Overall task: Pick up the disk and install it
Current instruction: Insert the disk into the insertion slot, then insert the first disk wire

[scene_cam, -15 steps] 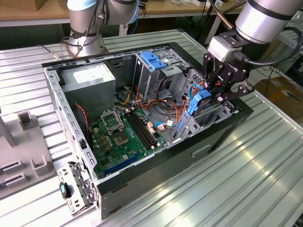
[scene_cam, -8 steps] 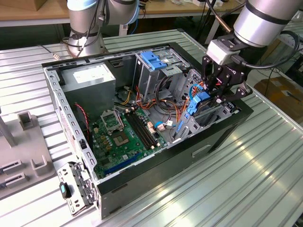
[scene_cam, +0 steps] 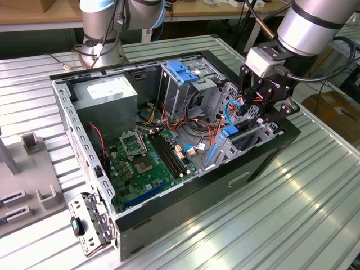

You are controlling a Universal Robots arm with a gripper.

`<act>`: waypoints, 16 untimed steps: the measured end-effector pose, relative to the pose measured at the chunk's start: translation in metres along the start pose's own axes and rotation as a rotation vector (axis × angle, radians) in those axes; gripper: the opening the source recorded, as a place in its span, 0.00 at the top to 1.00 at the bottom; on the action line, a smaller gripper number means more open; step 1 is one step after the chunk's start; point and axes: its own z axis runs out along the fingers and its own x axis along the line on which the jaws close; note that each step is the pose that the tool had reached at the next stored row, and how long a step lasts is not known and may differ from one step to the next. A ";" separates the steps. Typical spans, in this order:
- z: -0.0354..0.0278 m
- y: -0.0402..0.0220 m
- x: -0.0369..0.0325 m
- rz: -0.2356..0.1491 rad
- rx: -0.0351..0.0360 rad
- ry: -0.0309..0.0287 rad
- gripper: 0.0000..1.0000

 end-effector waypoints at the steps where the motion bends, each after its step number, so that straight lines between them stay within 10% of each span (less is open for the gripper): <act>1: 0.0000 0.0000 0.0000 0.000 0.0000 0.0001 0.58; 16: -0.0009 0.0000 -0.0025 0.000 0.0000 0.0006 0.58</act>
